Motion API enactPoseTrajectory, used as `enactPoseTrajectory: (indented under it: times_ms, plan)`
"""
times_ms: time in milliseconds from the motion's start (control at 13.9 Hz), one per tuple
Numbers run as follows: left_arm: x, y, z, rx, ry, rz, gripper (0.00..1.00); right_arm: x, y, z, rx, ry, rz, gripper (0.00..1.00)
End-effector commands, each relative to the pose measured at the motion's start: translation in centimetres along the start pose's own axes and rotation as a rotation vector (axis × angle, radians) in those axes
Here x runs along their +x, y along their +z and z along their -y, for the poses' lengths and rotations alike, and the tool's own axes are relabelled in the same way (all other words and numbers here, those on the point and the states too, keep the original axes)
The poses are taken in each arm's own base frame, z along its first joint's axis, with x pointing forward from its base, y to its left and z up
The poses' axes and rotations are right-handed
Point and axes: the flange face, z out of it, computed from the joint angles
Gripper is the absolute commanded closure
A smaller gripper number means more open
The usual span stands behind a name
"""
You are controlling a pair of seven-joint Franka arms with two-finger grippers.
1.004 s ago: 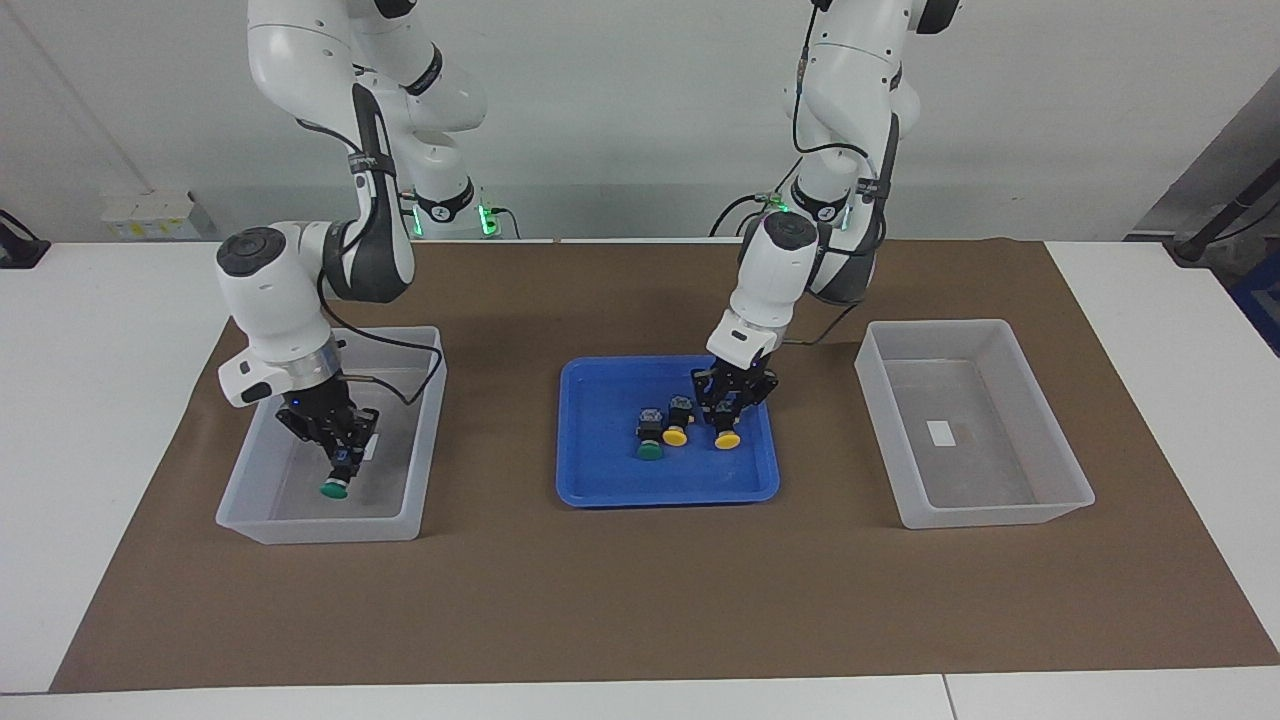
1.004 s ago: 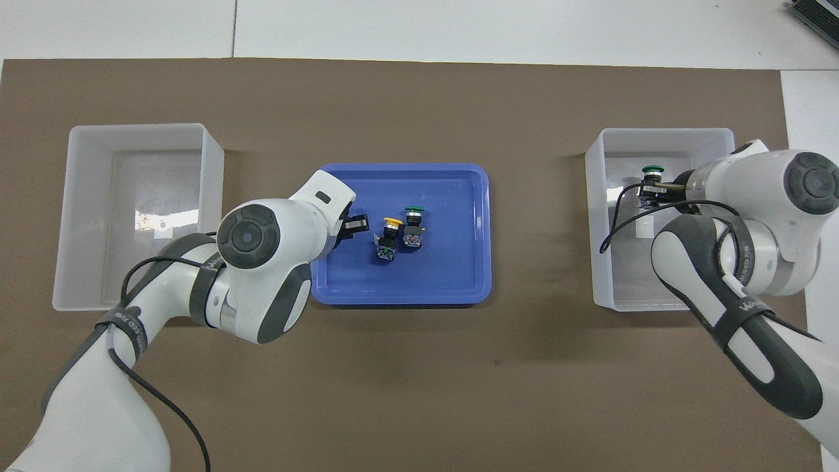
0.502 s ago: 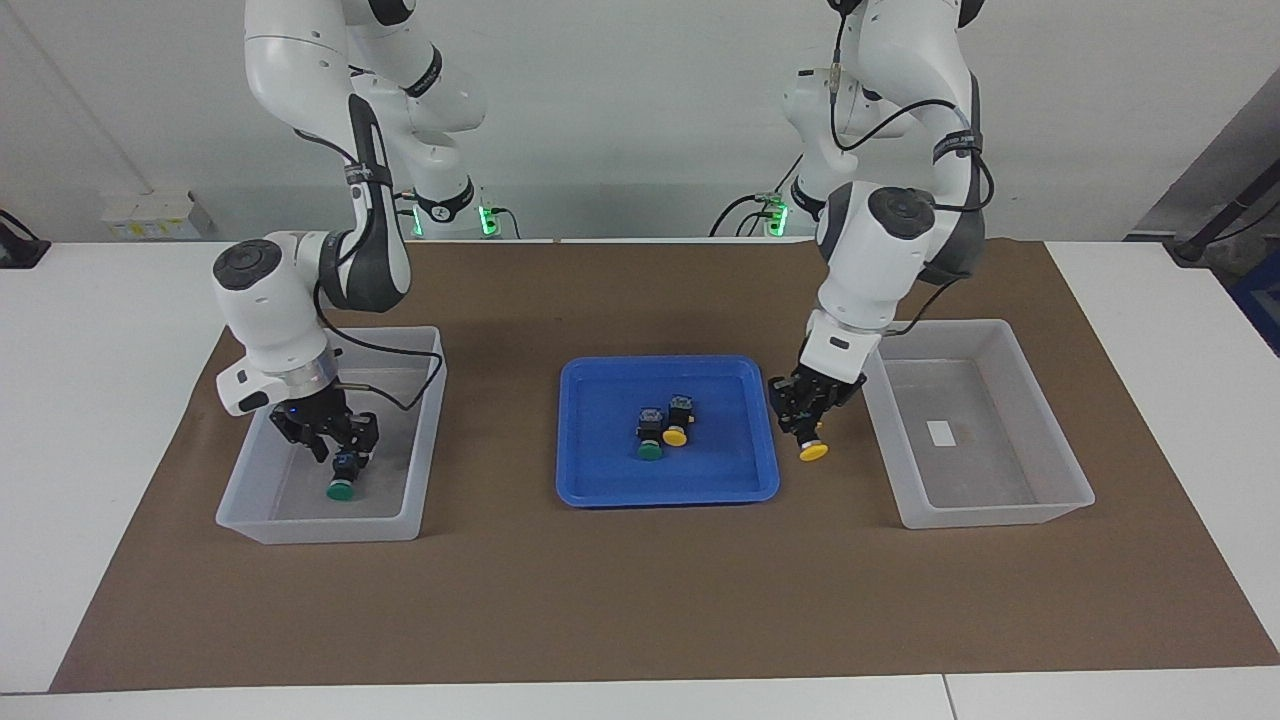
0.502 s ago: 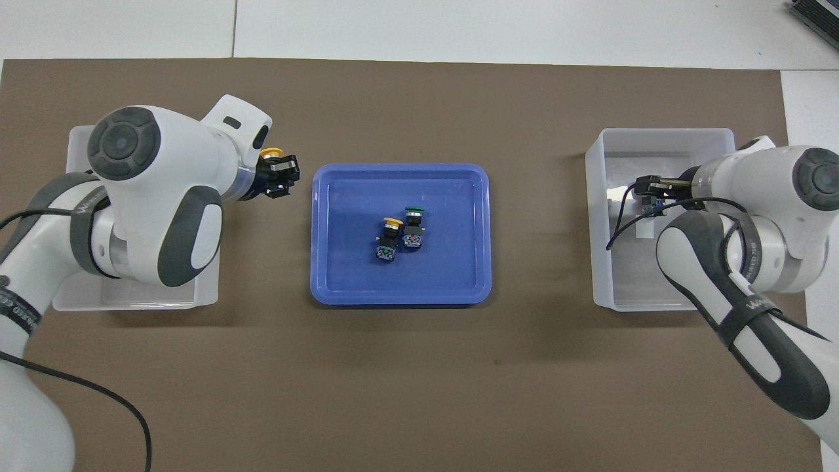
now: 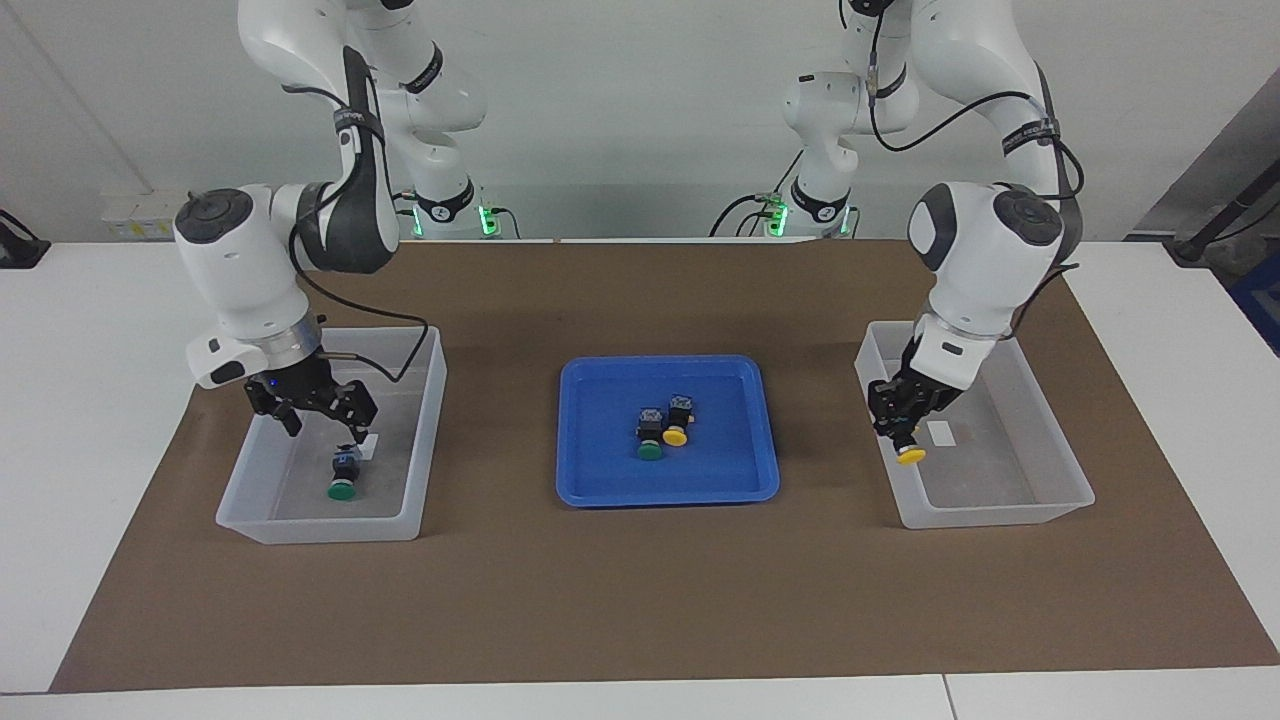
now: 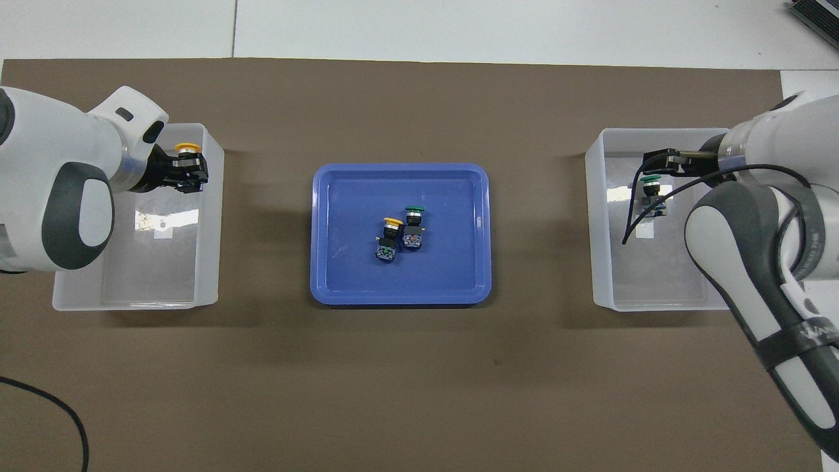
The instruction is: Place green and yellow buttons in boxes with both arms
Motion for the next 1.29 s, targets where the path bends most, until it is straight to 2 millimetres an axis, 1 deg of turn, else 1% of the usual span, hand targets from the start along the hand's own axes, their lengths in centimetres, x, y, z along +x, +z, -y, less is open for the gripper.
enactPoseTrajectory:
  times_ms: [0,215,287,358,573,645,717,789,860,932,1004,1075,1147,1219]
  plan:
    - [-2.0,0.3,2.4,0.011,0.056,0.023,1.0,0.1,-1.6,2.3,0.014,0.009,-0.006,0.0]
    - [-5.0,2.9,5.9,0.023,0.066,0.003,1.0,-0.1,-2.0,4.1,0.019,-0.005,-0.013,0.0]
    - [-5.8,3.7,6.6,0.027,0.07,-0.004,1.0,-0.2,-2.4,5.1,0.024,-0.013,-0.017,0.0]
    - [-6.2,4.3,7.0,0.028,0.068,0.003,1.0,-0.3,-2.5,5.9,0.023,0.003,-0.008,0.0]
    - [-8.1,6.6,7.4,0.031,0.066,0.034,1.0,-1.0,-2.9,9.1,0.031,0.016,-0.003,0.0]
    - [-8.5,7.2,7.5,0.033,0.064,0.022,1.0,-1.5,-3.1,10.7,0.03,0.018,-0.002,0.0]
    - [-8.6,7.4,7.6,0.033,0.062,0.012,1.0,-1.9,-3.3,12.1,0.033,0.025,-0.004,0.0]
    - [-8.6,7.3,7.5,0.033,0.058,0.011,0.95,-2.2,-3.4,13.1,0.037,0.031,-0.003,0.0]
    - [-8.5,7.4,7.5,0.033,0.058,0.014,0.8,-2.6,-3.5,14.2,0.04,0.032,-0.002,0.0]
    - [-8.3,7.3,7.5,0.032,0.062,0.015,0.54,-3.1,-3.5,15.4,0.044,0.031,-0.001,0.0]
    - [-8.1,7.2,7.5,0.032,0.064,0.011,0.26,-3.2,-3.5,15.7,0.045,0.031,0.001,0.0]
    - [-7.8,7.0,7.4,0.031,0.066,0.008,0.14,-3.7,-3.4,17.2,0.052,0.017,0.0,0.0]
    - [-7.4,6.7,7.1,0.03,0.07,0.005,0.1,-4.3,-3.7,19.1,0.063,0.001,-0.01,0.0]
    - [-6.8,6.2,7.0,0.029,0.069,0.007,0.09,-4.7,-3.3,20.9,0.07,0.001,-0.012,0.0]
